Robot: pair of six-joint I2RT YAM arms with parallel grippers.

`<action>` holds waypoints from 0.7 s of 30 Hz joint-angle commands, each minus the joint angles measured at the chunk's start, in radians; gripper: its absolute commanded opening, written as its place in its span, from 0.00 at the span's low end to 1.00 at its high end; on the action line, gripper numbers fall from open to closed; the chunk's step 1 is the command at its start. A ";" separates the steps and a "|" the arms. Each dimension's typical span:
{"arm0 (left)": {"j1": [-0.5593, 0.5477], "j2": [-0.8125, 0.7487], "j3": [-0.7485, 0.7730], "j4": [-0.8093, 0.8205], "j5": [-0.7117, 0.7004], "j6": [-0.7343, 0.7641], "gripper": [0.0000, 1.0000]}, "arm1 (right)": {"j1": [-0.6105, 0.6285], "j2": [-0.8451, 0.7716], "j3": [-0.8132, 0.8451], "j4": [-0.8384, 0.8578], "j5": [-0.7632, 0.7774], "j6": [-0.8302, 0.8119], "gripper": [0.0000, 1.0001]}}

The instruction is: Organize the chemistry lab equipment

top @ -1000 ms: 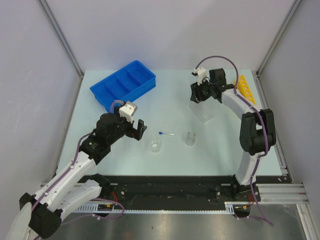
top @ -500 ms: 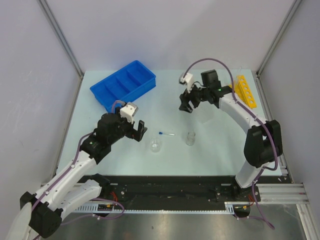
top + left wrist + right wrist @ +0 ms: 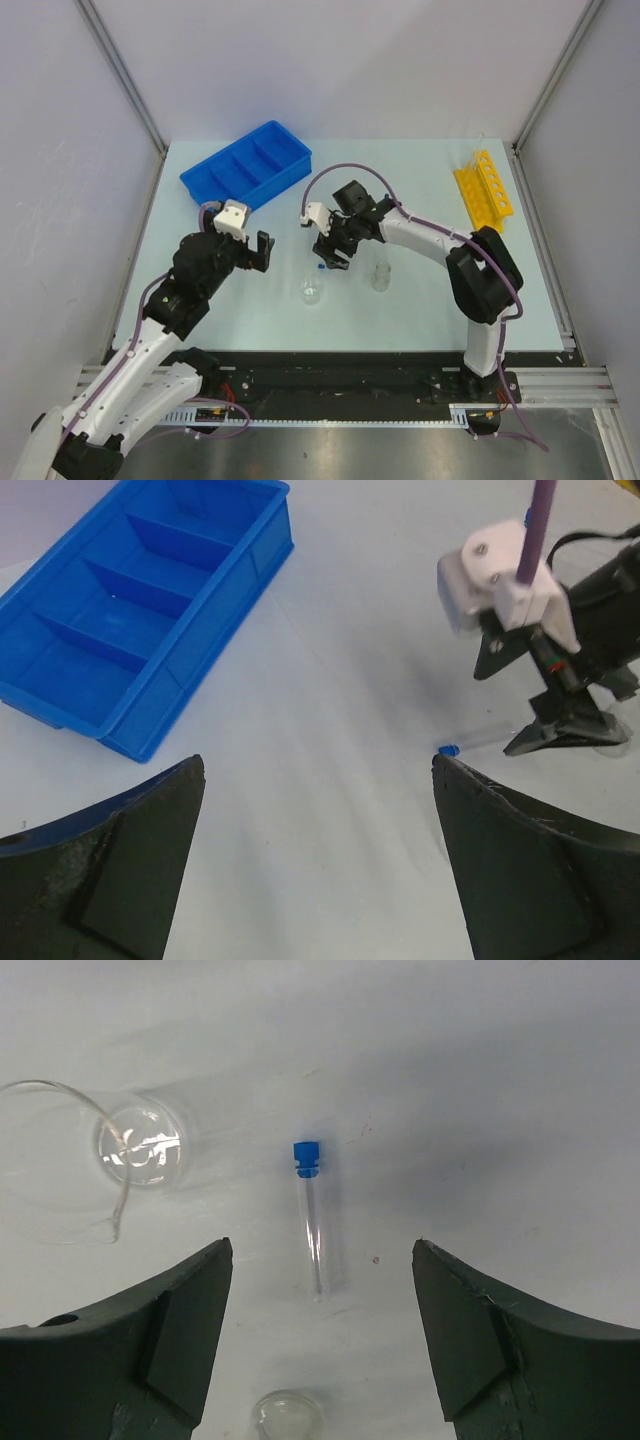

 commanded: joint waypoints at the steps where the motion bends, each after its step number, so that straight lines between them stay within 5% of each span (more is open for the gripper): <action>1: 0.011 -0.027 -0.015 0.039 -0.069 0.012 1.00 | 0.037 0.050 0.013 0.005 0.107 -0.015 0.77; 14: 0.011 -0.035 -0.017 0.040 -0.056 0.017 1.00 | 0.077 0.225 0.156 -0.073 0.154 0.012 0.72; 21: 0.011 -0.035 -0.017 0.040 -0.040 0.014 1.00 | 0.078 0.249 0.168 -0.081 0.154 0.018 0.58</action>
